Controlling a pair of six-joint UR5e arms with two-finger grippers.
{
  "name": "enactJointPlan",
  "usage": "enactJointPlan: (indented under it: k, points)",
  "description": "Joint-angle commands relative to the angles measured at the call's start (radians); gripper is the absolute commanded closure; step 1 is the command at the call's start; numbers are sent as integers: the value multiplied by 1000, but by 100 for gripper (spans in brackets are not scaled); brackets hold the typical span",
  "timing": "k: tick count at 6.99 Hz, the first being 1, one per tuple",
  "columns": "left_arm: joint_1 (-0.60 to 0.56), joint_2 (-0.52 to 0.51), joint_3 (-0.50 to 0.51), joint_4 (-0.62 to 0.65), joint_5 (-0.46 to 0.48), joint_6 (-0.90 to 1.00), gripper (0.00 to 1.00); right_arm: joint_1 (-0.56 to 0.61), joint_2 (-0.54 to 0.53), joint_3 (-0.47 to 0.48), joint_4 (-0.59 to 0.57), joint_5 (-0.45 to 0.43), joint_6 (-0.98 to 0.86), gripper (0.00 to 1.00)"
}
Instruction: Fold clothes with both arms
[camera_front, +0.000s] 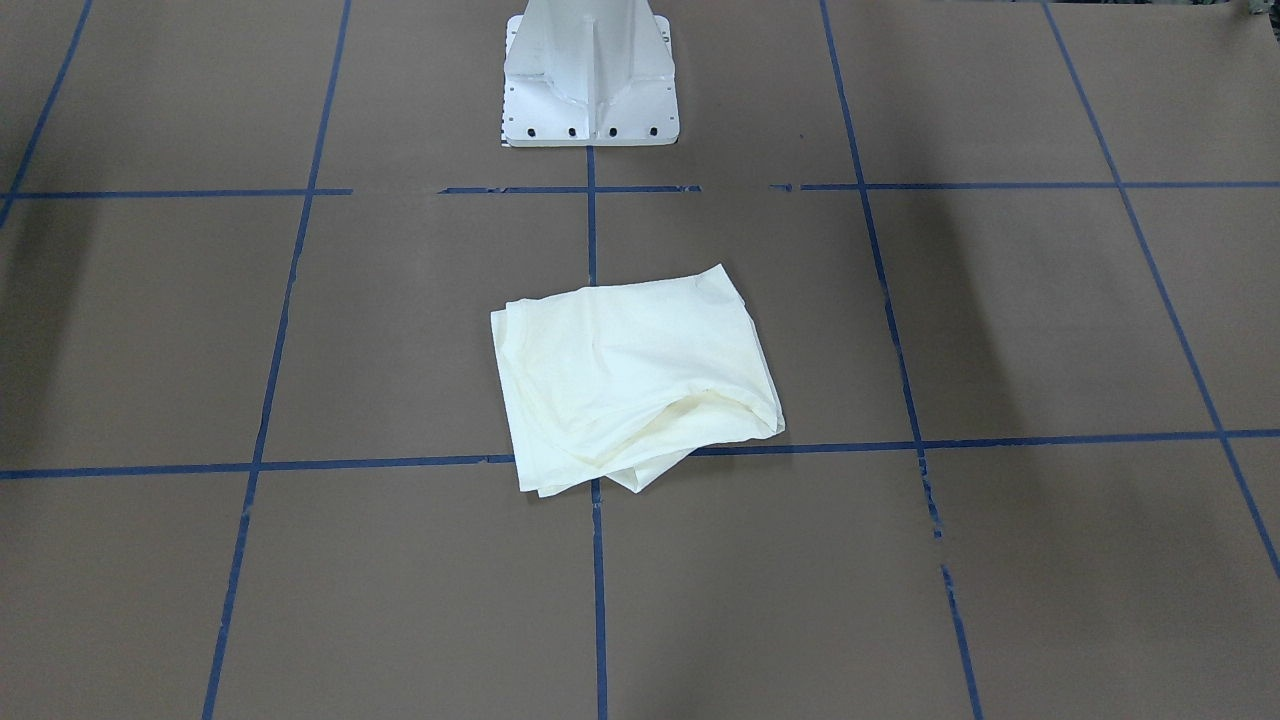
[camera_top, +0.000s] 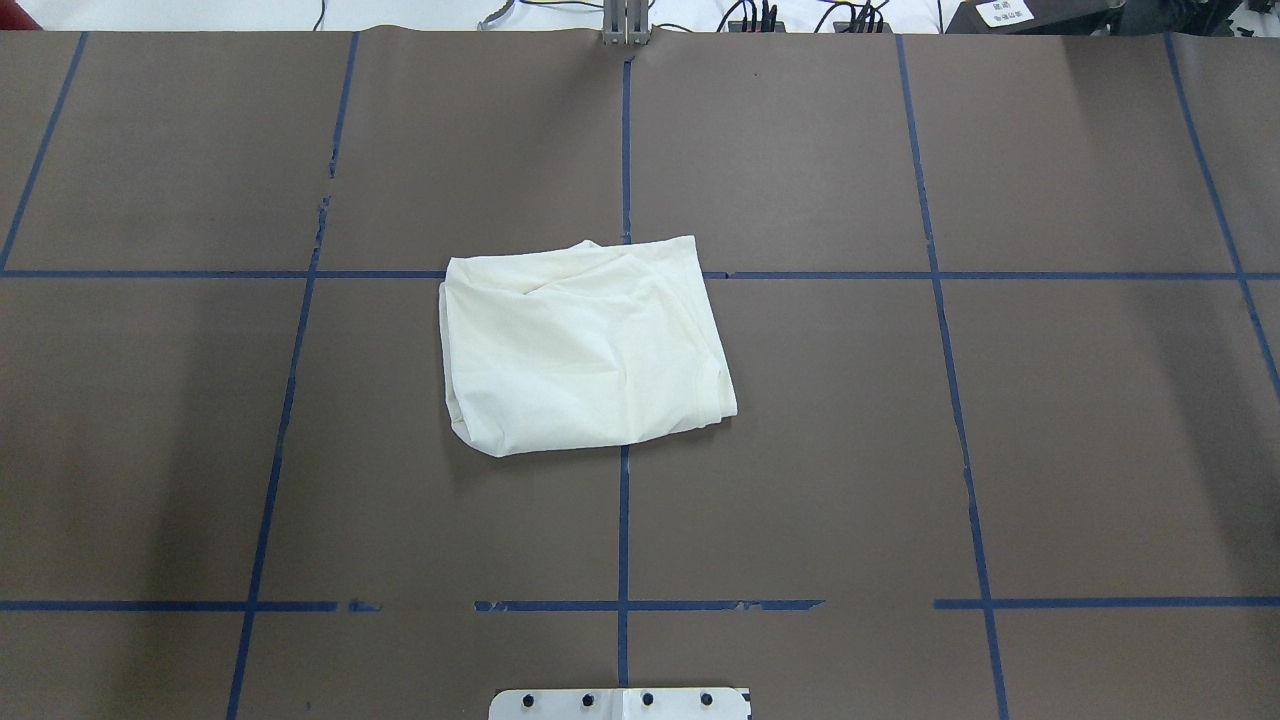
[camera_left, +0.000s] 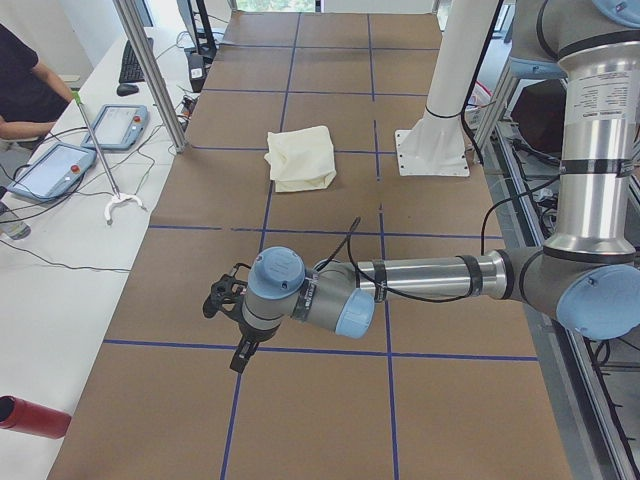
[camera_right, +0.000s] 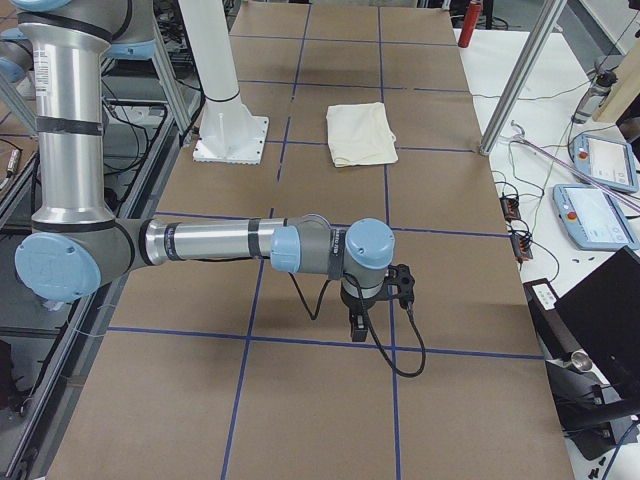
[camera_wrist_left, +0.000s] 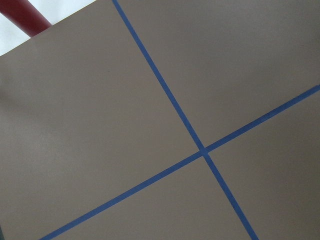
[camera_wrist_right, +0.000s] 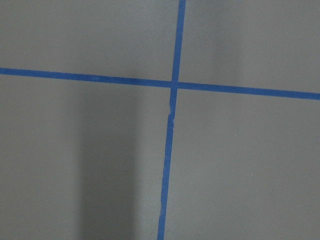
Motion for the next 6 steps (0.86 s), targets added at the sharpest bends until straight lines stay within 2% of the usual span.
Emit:
enactJointPlan:
  k: [1,2,3,4,5,6]
  points:
    - [105,11,-154,206,43,-158,0,3,-22,-2,-1,0,4,0]
    - [102,18,-211,320,32,-149,0,3,-26,1,0,0,4,0]
    - [102,33,-203,332,30,-148,0,5,-26,4,0,-1,5,0]
    - [99,37,-166,332,30,-72,0,6,-26,2,0,-1,14,0]
    - [82,31,-96,324,0,40,0,11,-26,4,0,0,16,0]
    - [58,18,-60,321,-40,68,0,12,-26,4,0,0,19,0]
